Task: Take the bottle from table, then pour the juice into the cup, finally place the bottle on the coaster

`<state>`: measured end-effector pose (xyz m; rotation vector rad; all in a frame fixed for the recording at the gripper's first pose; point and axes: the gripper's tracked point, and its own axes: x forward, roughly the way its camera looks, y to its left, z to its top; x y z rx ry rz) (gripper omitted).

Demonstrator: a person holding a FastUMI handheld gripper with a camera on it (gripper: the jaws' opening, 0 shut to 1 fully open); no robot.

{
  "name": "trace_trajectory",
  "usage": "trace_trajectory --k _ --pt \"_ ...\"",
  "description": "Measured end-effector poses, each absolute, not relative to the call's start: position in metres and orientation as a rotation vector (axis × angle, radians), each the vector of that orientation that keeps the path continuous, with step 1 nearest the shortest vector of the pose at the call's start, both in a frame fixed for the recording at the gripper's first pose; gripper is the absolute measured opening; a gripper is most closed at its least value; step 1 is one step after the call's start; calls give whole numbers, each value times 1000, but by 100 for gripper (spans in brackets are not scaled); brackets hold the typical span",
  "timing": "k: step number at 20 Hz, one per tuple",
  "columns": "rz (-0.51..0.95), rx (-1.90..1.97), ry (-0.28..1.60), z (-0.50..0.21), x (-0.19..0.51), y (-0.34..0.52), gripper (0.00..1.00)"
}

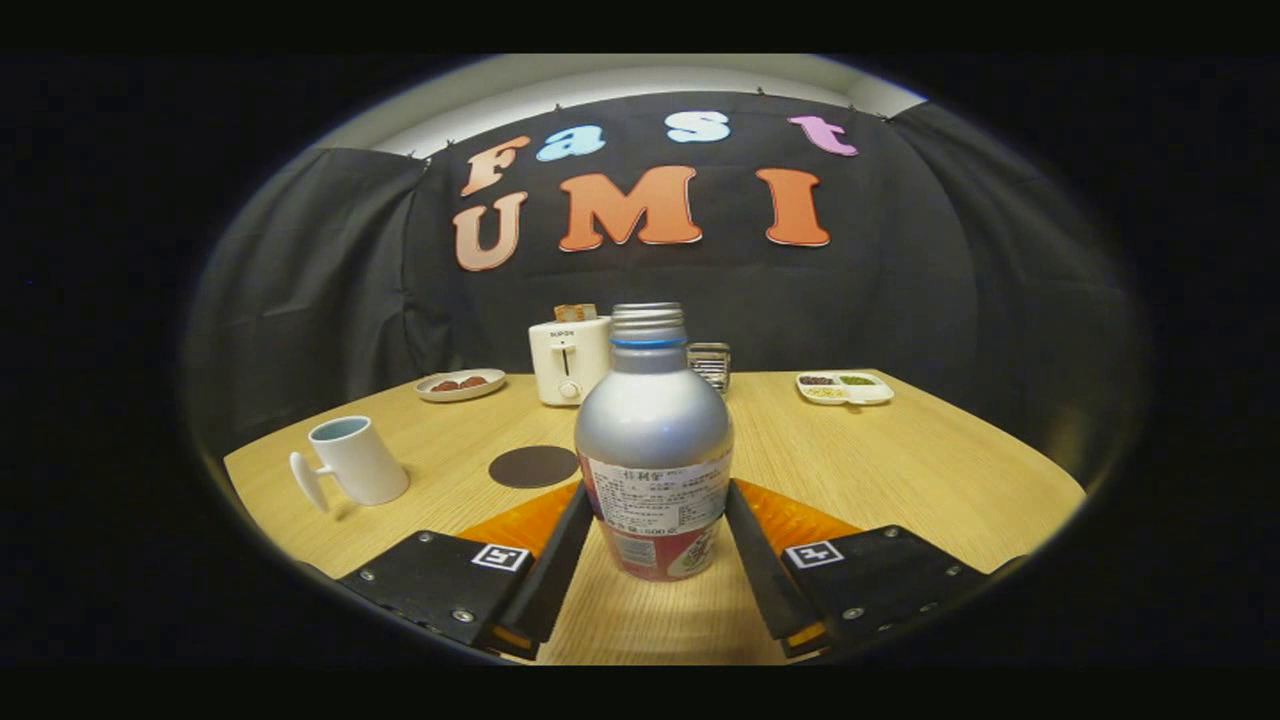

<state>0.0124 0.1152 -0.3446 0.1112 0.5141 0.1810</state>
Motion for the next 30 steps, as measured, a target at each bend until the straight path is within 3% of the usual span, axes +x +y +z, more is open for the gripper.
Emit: trace_trajectory --k 18,30 --pt "256 -237 343 -275 26 165 78" --pt "299 -575 289 -272 34 218 77"
